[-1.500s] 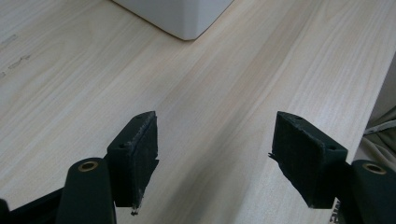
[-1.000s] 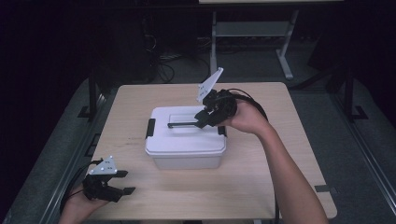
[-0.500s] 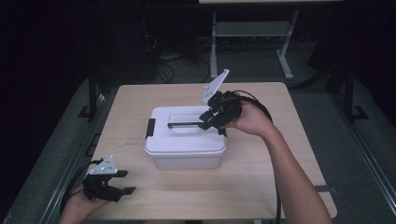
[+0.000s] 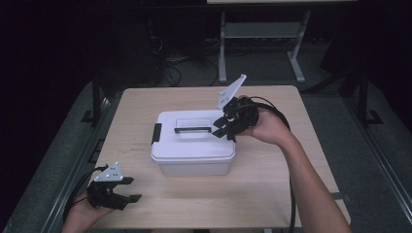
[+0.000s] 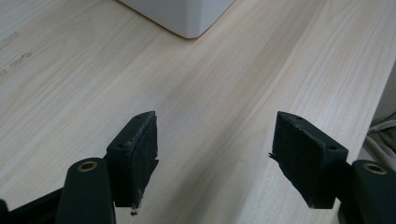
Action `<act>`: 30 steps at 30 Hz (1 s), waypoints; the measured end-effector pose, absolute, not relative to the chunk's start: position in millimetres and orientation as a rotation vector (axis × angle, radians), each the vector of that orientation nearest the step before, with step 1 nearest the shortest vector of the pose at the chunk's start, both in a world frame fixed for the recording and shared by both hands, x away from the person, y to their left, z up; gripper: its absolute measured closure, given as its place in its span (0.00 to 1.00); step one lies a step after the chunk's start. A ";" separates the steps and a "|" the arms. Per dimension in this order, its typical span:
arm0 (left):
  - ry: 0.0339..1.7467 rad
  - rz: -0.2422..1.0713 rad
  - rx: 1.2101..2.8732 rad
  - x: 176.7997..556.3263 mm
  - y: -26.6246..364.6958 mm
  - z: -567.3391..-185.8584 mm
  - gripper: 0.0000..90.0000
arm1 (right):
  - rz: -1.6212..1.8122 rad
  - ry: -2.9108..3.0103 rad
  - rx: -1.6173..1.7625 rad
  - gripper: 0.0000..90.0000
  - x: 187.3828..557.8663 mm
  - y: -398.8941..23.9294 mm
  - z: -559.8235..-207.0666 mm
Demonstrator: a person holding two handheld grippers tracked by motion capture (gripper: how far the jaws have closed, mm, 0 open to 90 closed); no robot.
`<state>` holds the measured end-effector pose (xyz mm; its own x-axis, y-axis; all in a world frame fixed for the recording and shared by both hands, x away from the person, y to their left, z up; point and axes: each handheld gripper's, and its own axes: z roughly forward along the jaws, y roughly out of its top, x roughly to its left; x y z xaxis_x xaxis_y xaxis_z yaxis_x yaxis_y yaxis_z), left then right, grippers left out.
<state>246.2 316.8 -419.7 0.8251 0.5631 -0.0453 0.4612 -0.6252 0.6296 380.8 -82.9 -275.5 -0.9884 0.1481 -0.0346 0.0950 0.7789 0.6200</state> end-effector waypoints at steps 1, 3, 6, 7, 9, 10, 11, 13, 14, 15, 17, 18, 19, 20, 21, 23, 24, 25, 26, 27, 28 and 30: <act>0.746 0.205 2.355 246.3 316.7 -419.8 0.34 | 1.001 2.885 0.198 0.69 380.7 -84.0 -275.5; 0.744 0.202 2.360 246.5 316.4 -420.1 0.34 | 1.000 2.885 0.210 0.69 380.1 -87.2 -275.9; 0.744 0.203 2.361 246.4 316.7 -419.9 0.34 | 0.998 2.883 0.224 0.69 378.8 -91.2 -277.0; 0.743 0.206 2.360 246.2 316.8 -419.7 0.34 | 0.999 2.881 0.222 0.69 378.4 -92.6 -277.5; 0.746 0.206 2.355 246.1 317.0 -419.0 0.34 | 0.997 2.884 0.233 0.68 377.2 -95.4 -278.4; 0.745 0.207 2.354 246.1 317.0 -418.8 0.34 | 0.991 2.886 0.239 0.68 376.7 -96.7 -278.6; 0.745 0.207 2.355 246.0 316.8 -418.6 0.34 | 0.988 2.886 0.238 0.68 376.5 -98.0 -278.6; 0.744 0.207 2.356 245.8 316.7 -418.6 0.34 | 0.992 2.882 0.250 0.68 375.1 -100.4 -278.1; 0.744 0.208 2.358 245.8 316.6 -418.7 0.34 | 0.991 2.879 0.246 0.68 374.8 -101.6 -277.5; 0.745 0.209 2.357 245.8 316.6 -418.7 0.34 | 0.995 2.877 0.248 0.68 374.2 -102.6 -277.3; 0.747 0.208 2.354 245.9 317.2 -418.7 0.34 | 0.990 2.874 0.237 0.68 373.9 -105.0 -277.0; 0.747 0.208 2.355 245.9 317.5 -418.8 0.34 | 0.995 2.871 0.237 0.68 374.0 -106.1 -277.3; 0.747 0.207 2.354 245.7 317.6 -419.2 0.34 | 0.994 2.873 0.245 0.68 374.1 -107.4 -277.7; 0.745 0.209 2.357 245.6 318.0 -419.4 0.34 | 0.992 2.873 0.250 0.68 374.2 -108.4 -278.5; 0.748 0.211 2.357 245.5 318.3 -419.3 0.34 | 0.997 2.872 0.253 0.68 374.1 -109.1 -279.8; 0.748 0.211 2.357 246.0 318.9 -418.3 0.34 | 0.995 2.874 0.263 0.68 373.2 -110.6 -281.8; 0.749 0.212 2.355 245.9 318.8 -417.8 0.34 | 0.998 2.873 0.273 0.68 372.5 -111.4 -282.8; 0.748 0.212 2.353 245.8 318.6 -417.7 0.34 | 0.998 2.873 0.274 0.68 372.2 -112.6 -284.0; 0.746 0.210 2.350 245.7 318.4 -417.9 0.34 | 1.000 2.874 0.277 0.68 372.2 -113.7 -285.4; 0.744 0.209 2.351 245.8 318.2 -418.0 0.34 | 0.997 2.880 0.290 0.68 371.7 -115.0 -286.4; 0.744 0.207 2.354 246.3 318.2 -418.3 0.34 | 0.994 2.879 0.290 0.68 371.5 -116.4 -287.4; 0.746 0.204 2.356 246.8 318.3 -418.7 0.34 | 0.998 2.876 0.301 0.68 370.5 -119.2 -289.5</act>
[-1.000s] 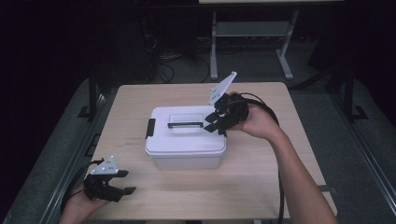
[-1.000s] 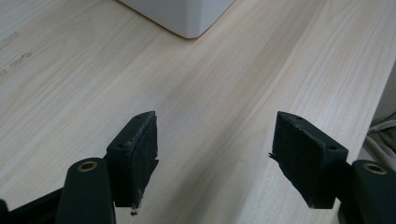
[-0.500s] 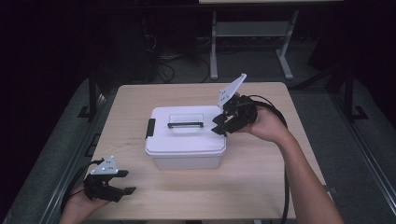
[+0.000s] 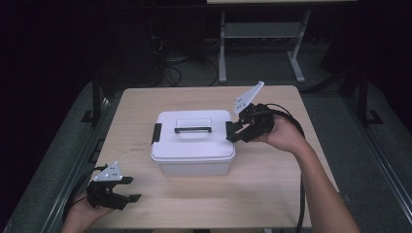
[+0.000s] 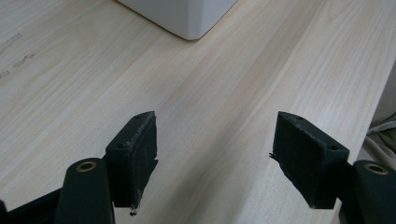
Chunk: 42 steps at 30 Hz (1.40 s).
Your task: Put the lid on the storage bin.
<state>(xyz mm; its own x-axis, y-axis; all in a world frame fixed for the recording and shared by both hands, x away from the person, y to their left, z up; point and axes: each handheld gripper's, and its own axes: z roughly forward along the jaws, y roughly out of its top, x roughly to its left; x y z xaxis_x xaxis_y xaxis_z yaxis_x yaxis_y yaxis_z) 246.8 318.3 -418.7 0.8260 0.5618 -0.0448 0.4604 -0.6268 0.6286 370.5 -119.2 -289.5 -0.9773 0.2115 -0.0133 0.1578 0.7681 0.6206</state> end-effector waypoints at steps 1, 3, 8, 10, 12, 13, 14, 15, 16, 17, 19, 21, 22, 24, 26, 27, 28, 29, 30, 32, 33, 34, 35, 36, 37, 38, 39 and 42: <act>0.745 0.205 2.355 246.8 318.4 -418.7 0.34 | 0.996 2.878 0.307 0.68 370.0 -120.9 -290.2; 0.745 0.206 2.355 246.9 318.7 -418.6 0.34 | 0.997 2.880 0.321 0.68 369.4 -123.8 -292.1; 0.748 0.207 2.353 247.3 318.9 -418.8 0.34 | 0.991 2.885 0.337 0.68 367.3 -129.2 -296.5; 0.747 0.207 2.356 247.4 318.4 -419.2 0.34 | 0.996 2.882 0.344 0.68 366.2 -133.0 -298.2; 0.747 0.206 2.357 247.5 318.3 -419.2 0.34 | 0.997 2.879 0.346 0.68 365.7 -134.5 -298.6; 0.749 0.207 2.357 247.5 317.8 -419.5 0.34 | 1.000 2.876 0.351 0.68 364.7 -137.4 -299.7; 0.749 0.207 2.357 247.5 317.8 -419.5 0.34 | 1.000 2.876 0.351 0.68 364.7 -137.4 -299.7; 0.748 0.206 2.357 247.3 317.5 -419.6 0.34 | 0.996 2.878 0.365 0.68 363.5 -139.9 -300.3; 0.750 0.206 2.358 247.3 317.5 -419.5 0.34 | 0.999 2.875 0.363 0.68 363.4 -140.9 -300.9; 0.750 0.207 2.358 247.4 317.7 -419.5 0.34 | 0.998 2.875 0.371 0.68 362.6 -142.3 -301.1; 0.750 0.208 2.356 247.5 317.9 -419.5 0.33 | 1.003 2.872 0.370 0.68 362.3 -143.7 -301.9; 0.752 0.206 2.355 247.8 318.5 -419.7 0.33 | 1.011 2.867 0.384 0.68 360.7 -147.7 -304.0; 0.753 0.205 2.356 247.8 318.5 -419.8 0.33 | 1.010 2.867 0.387 0.68 360.3 -148.4 -304.3; 0.753 0.206 2.357 247.8 318.4 -419.9 0.33 | 1.011 2.865 0.388 0.68 359.6 -150.3 -305.5; 0.753 0.206 2.358 247.8 318.2 -419.8 0.33 | 1.013 2.863 0.395 0.68 359.0 -152.4 -307.0; 0.754 0.206 2.358 248.0 318.2 -420.0 0.33 | 1.013 2.864 0.399 0.68 358.7 -153.3 -307.9; 0.756 0.205 2.359 248.0 318.2 -420.1 0.33 | 1.012 2.863 0.401 0.68 358.4 -154.2 -308.9; 0.754 0.205 2.360 248.1 318.2 -420.3 0.33 | 1.010 2.865 0.403 0.68 358.1 -155.1 -310.0; 0.756 0.203 2.359 248.0 318.0 -420.5 0.33 | 1.011 2.867 0.407 0.68 357.8 -155.9 -311.2; 0.754 0.204 2.359 248.2 318.0 -420.6 0.33 | 1.011 2.867 0.413 0.68 357.5 -157.0 -312.2; 0.753 0.204 2.360 248.3 318.0 -420.7 0.33 | 1.013 2.868 0.416 0.68 357.3 -158.4 -313.6; 0.754 0.205 2.359 248.4 318.2 -420.8 0.33 | 1.011 2.869 0.429 0.68 356.8 -160.4 -315.9; 0.754 0.205 2.359 248.4 318.2 -420.8 0.33 | 1.011 2.869 0.429 0.68 356.8 -160.4 -315.9; 0.760 0.203 2.357 248.2 318.3 -421.0 0.33 | 1.009 2.869 0.429 0.68 356.9 -161.6 -317.2; 0.759 0.202 2.360 248.4 318.6 -421.1 0.33 | 1.011 2.870 0.430 0.68 356.9 -162.4 -318.2; 0.760 0.202 2.358 248.4 318.7 -421.2 0.33 | 1.010 2.871 0.435 0.68 356.9 -163.2 -318.9; 0.759 0.204 2.360 248.5 319.2 -421.2 0.33 | 1.007 2.875 0.438 0.68 356.8 -163.8 -319.3; 0.762 0.204 2.356 248.3 319.9 -421.2 0.33 | 1.012 2.871 0.442 0.67 356.2 -166.2 -320.8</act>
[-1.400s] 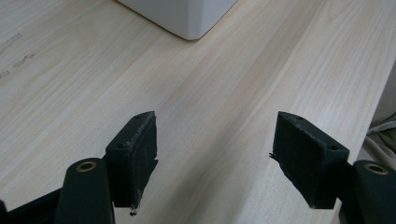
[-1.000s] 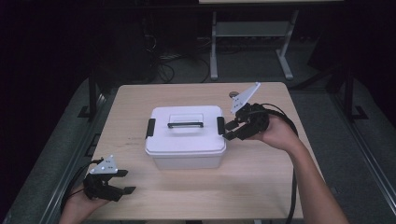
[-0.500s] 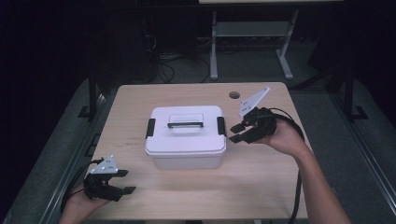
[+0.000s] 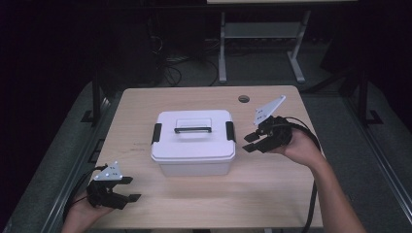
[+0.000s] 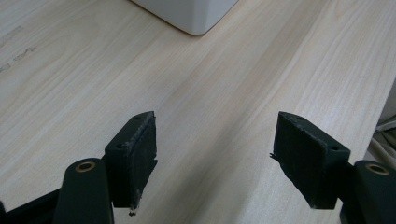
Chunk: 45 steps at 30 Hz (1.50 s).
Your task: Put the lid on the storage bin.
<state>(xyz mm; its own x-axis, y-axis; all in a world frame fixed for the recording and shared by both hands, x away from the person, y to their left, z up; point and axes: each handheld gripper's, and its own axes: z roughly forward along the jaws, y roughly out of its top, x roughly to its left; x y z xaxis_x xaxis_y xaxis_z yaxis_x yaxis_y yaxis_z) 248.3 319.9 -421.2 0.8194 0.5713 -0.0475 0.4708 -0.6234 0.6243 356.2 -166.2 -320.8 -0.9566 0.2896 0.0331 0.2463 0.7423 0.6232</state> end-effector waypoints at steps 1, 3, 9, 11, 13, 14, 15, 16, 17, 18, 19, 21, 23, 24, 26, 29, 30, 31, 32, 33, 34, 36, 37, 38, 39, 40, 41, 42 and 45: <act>0.764 0.204 2.354 248.1 319.9 -421.1 0.33 | 1.014 2.872 0.444 0.67 356.1 -166.7 -321.4; 0.765 0.204 2.353 248.2 319.8 -421.1 0.33 | 1.014 2.871 0.451 0.67 355.4 -168.2 -323.0; 0.767 0.201 2.358 248.6 319.7 -422.3 0.33 | 1.012 2.876 0.464 0.67 353.9 -172.0 -328.0; 0.767 0.201 2.358 248.6 319.8 -422.1 0.33 | 1.012 2.880 0.471 0.67 353.6 -173.5 -330.5; 0.768 0.200 2.358 248.8 320.2 -422.3 0.33 | 1.015 2.880 0.477 0.67 352.9 -174.8 -332.3; 0.769 0.198 2.360 248.9 320.3 -422.4 0.33 | 1.015 2.880 0.479 0.67 352.7 -175.7 -333.2; 0.770 0.198 2.361 249.0 320.4 -422.6 0.33 | 1.016 2.881 0.480 0.67 352.6 -176.3 -333.8; 0.773 0.197 2.361 249.0 320.3 -423.0 0.33 | 1.016 2.882 0.484 0.67 352.4 -177.0 -334.4; 0.773 0.197 2.360 249.0 320.2 -423.1 0.33 | 1.018 2.878 0.486 0.67 352.1 -177.9 -335.1; 0.770 0.197 2.361 249.1 320.0 -423.1 0.33 | 1.020 2.878 0.489 0.67 351.9 -178.5 -335.6; 0.768 0.198 2.361 249.0 319.6 -423.2 0.33 | 1.021 2.878 0.495 0.67 351.4 -179.0 -336.0; 0.769 0.197 2.361 249.0 319.5 -423.3 0.33 | 1.026 2.876 0.492 0.67 350.8 -180.6 -337.9; 0.768 0.198 2.362 248.8 319.9 -423.1 0.33 | 1.023 2.877 0.504 0.66 350.0 -182.1 -339.7; 0.767 0.199 2.364 248.7 320.3 -422.8 0.33 | 1.025 2.876 0.502 0.66 349.8 -182.9 -340.5; 0.771 0.200 2.359 248.6 320.8 -422.5 0.33 | 1.030 2.873 0.508 0.66 348.7 -184.5 -341.8; 0.770 0.203 2.357 248.4 320.8 -422.5 0.33 | 1.039 2.871 0.517 0.66 347.7 -186.5 -343.7; 0.770 0.203 2.358 248.4 320.7 -422.3 0.33 | 1.037 2.871 0.517 0.66 347.6 -187.3 -344.7; 0.770 0.203 2.358 248.4 320.6 -422.2 0.33 | 1.038 2.870 0.522 0.66 347.4 -188.1 -345.7; 0.770 0.202 2.358 248.4 320.5 -422.1 0.33 | 1.041 2.869 0.522 0.66 347.2 -188.6 -346.6; 0.770 0.203 2.358 248.4 320.5 -422.1 0.33 | 1.043 2.872 0.528 0.66 346.8 -188.8 -347.0; 0.770 0.204 2.358 248.4 320.6 -422.1 0.33 | 1.035 2.873 0.529 0.66 346.5 -189.5 -347.4; 0.771 0.204 2.357 248.3 320.8 -422.2 0.33 | 1.041 2.870 0.530 0.66 346.2 -190.6 -348.9; 0.771 0.204 2.357 248.4 321.1 -422.3 0.33 | 1.041 2.872 0.533 0.66 345.9 -191.0 -349.2; 0.772 0.204 2.357 248.4 321.2 -422.3 0.33 | 1.039 2.872 0.535 0.66 345.4 -191.6 -349.8; 0.772 0.205 2.357 248.4 321.4 -422.3 0.33 | 1.039 2.871 0.533 0.66 345.3 -192.0 -350.3; 0.773 0.204 2.357 248.4 321.6 -422.1 0.33 | 1.044 2.873 0.533 0.66 344.9 -192.8 -351.1; 0.775 0.205 2.356 248.2 321.9 -421.8 0.33 | 1.041 2.874 0.540 0.66 344.2 -193.5 -351.5; 0.775 0.205 2.356 248.1 322.1 -421.6 0.33 | 1.042 2.874 0.547 0.66 343.6 -194.6 -352.7; 0.779 0.207 2.350 247.7 322.6 -421.4 0.33 | 1.041 2.874 0.553 0.66 342.6 -197.6 -355.7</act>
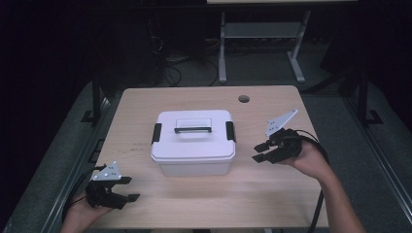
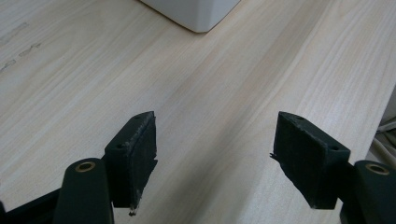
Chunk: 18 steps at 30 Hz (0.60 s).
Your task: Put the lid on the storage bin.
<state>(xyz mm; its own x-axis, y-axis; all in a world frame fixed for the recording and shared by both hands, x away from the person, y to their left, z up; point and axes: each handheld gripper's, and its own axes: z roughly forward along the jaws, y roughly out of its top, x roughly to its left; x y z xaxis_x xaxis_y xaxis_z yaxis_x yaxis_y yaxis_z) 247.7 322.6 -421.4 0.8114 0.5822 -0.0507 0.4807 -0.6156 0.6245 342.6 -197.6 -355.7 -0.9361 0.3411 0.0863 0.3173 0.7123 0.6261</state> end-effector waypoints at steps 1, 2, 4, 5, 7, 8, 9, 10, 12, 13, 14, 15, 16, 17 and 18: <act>0.779 0.206 2.350 247.7 322.6 -421.3 0.33 | 1.043 2.874 0.555 0.66 342.4 -198.4 -356.8; 0.779 0.205 2.350 247.7 322.6 -421.3 0.33 | 1.042 2.872 0.560 0.66 341.6 -199.6 -357.6; 0.778 0.206 2.353 247.7 322.6 -421.3 0.33 | 1.040 2.875 0.571 0.66 340.7 -201.3 -358.7; 0.779 0.205 2.352 247.8 322.5 -421.4 0.33 | 1.038 2.872 0.572 0.66 340.2 -202.9 -359.7; 0.777 0.206 2.352 247.7 322.3 -421.1 0.33 | 1.041 2.872 0.578 0.66 339.7 -204.9 -360.8; 0.777 0.206 2.352 247.7 322.3 -421.1 0.33 | 1.041 2.872 0.578 0.66 339.7 -204.9 -360.8; 0.776 0.208 2.352 247.8 322.1 -420.8 0.33 | 1.038 2.871 0.590 0.66 338.8 -207.4 -361.9; 0.777 0.209 2.351 247.7 321.9 -420.7 0.33 | 1.042 2.870 0.591 0.66 338.5 -208.5 -362.8; 0.772 0.211 2.354 247.5 322.0 -420.1 0.33 | 1.041 2.871 0.610 0.66 337.1 -210.2 -364.1; 0.773 0.211 2.354 247.5 321.9 -420.0 0.33 | 1.039 2.869 0.599 0.66 337.3 -211.5 -365.2; 0.773 0.211 2.354 247.6 322.0 -420.0 0.33 | 1.036 2.870 0.609 0.66 336.6 -212.3 -365.8; 0.773 0.210 2.354 247.7 322.1 -420.1 0.33 | 1.039 2.870 0.612 0.66 336.2 -213.3 -366.7; 0.774 0.209 2.354 247.7 322.0 -420.3 0.33 | 1.040 2.869 0.621 0.66 335.3 -214.1 -367.1; 0.775 0.209 2.354 247.6 321.9 -420.5 0.33 | 1.041 2.869 0.621 0.66 335.0 -215.1 -367.9; 0.777 0.206 2.351 247.5 321.7 -420.8 0.33 | 1.042 2.870 0.627 0.66 334.5 -215.9 -368.5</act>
<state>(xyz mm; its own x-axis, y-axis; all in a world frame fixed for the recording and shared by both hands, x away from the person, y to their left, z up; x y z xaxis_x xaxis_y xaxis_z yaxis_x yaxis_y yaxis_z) 247.5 321.7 -420.8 0.8123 0.5811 -0.0503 0.4798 -0.6166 0.6242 334.5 -215.9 -368.5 -0.9189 0.3785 0.1116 0.3619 0.6957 0.6205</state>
